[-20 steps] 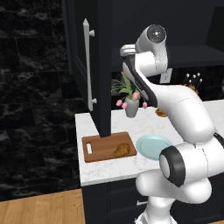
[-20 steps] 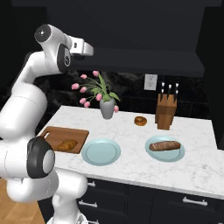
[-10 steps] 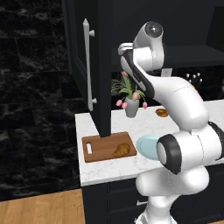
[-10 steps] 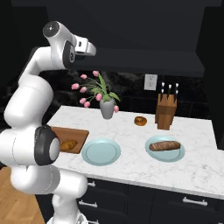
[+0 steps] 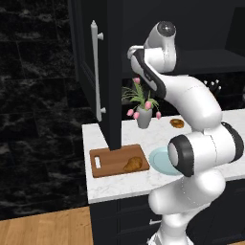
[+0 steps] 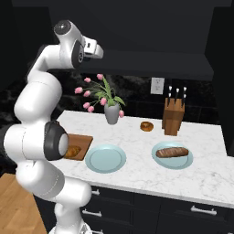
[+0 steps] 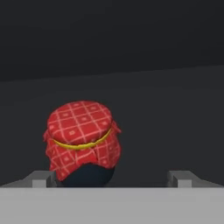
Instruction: From the different types of pastries on the counter, select a croissant and place it on the cutting board. Then retrieve a jar of jam from the cabinet and place it alongside the croissant on the cutting board.
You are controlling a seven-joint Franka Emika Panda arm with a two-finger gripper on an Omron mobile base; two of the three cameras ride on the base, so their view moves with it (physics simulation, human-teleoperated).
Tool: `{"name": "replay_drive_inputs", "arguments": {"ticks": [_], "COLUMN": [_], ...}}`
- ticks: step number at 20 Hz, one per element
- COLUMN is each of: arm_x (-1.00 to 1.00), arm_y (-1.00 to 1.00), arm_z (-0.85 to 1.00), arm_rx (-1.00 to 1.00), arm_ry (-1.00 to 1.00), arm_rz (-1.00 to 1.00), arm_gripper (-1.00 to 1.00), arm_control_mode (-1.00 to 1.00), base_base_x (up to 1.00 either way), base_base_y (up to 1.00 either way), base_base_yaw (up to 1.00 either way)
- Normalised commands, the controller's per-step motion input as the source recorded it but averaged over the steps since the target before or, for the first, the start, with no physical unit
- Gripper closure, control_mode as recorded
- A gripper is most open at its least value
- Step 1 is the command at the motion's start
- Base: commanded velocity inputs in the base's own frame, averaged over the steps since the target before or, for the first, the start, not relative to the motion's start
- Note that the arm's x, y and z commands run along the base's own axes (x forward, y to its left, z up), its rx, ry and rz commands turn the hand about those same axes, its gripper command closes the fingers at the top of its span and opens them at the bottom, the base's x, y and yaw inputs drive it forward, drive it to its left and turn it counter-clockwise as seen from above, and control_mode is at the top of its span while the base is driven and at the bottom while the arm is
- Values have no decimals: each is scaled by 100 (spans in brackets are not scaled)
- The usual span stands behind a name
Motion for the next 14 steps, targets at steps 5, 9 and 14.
{"name": "replay_drive_inputs", "arguments": {"ticks": [5,9,14], "arm_x": [2,8,16], "arm_y": [0,11,24], "arm_z": [-1,-24,-24], "arm_rx": [2,0,0], "arm_ry": [0,0,0], "arm_rz": [1,5,5], "arm_gripper": [-100,-100,-100], "arm_control_mode": [-100,-100,-100], "base_base_x": [0,0,0], "base_base_y": [0,0,0], "base_base_yaw": [0,0,0]}}
